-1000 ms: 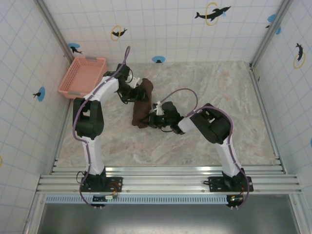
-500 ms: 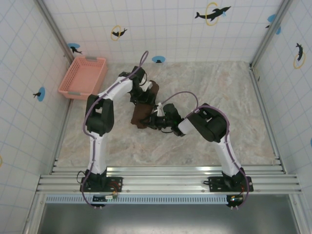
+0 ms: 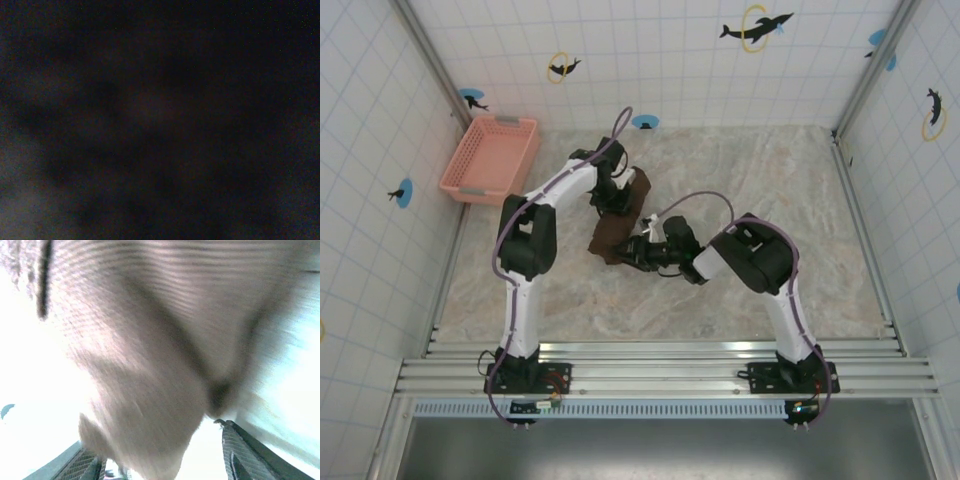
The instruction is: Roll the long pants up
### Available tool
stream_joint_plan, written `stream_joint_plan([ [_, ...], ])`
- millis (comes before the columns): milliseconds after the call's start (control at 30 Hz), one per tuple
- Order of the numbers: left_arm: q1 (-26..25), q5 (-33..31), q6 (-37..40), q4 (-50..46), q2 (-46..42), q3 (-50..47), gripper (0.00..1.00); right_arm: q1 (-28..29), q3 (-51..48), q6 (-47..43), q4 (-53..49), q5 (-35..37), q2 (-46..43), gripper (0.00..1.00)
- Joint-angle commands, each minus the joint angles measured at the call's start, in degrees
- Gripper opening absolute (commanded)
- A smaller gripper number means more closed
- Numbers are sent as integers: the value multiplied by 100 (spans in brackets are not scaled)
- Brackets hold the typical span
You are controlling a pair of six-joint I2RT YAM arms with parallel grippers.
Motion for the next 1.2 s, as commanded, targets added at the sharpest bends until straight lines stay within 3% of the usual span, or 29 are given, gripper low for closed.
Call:
stream_joint_plan([
  [0,136,-848,-100,-435,71,85,0,-315,-722,-701,-1086,317,-409,74],
  [33,196,-990,-79,-538,49,263,0,-386,-878,-921,-1354,356,-600,81],
  [200,830,-1328,-200,-879,-168,1157,0,-554,-1275,-2498,-3497,861,-1811,81],
  [300,1232,-1467,-354,-710,-424,1514,0,-558,-1323,-2990,-4189,1099,-2296,82],
  [533,1959,-1675,-546,-1010,-385,2946,0,-540,-1457,-3028,-4102,1124,-2439,81],
  [733,2411,-1625,-882,-215,-725,2980,0,-407,-1401,-3046,-3975,1036,-2271,81],
  [1167,2827,-2764,-930,1375,-155,3075,0,-60,-558,-3378,-4412,821,-1788,80],
])
